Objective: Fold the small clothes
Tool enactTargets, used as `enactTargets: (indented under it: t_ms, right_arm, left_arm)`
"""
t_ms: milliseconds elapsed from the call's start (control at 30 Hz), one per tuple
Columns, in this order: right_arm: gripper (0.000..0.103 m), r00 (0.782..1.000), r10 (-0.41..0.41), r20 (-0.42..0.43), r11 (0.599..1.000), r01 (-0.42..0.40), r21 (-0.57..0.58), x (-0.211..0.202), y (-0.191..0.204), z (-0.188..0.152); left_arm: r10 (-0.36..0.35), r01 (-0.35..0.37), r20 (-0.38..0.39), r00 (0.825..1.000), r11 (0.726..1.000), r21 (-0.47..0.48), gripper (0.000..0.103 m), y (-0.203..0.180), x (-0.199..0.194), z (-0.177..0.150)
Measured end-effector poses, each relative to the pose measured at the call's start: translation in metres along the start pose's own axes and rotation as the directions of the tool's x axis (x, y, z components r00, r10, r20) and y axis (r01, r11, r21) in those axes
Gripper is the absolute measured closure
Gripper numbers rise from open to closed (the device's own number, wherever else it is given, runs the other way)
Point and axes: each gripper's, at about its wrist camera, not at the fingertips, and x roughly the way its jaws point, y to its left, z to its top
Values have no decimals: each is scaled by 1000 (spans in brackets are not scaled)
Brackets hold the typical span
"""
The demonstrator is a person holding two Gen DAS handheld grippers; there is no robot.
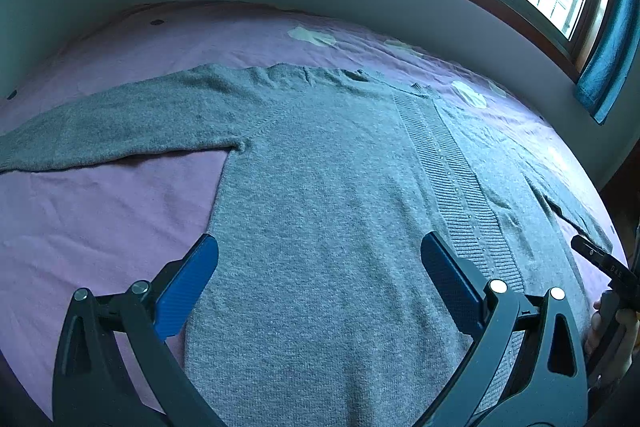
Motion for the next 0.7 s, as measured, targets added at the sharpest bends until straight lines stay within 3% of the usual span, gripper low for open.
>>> enactTargets:
  t_ms: [700]
  right_arm:
    - [4,1000,14,-1,1000,-14,21,-7,-5,8]
  left_arm:
    - [-32,31,-19,999,999,-30,2,3,1,2]
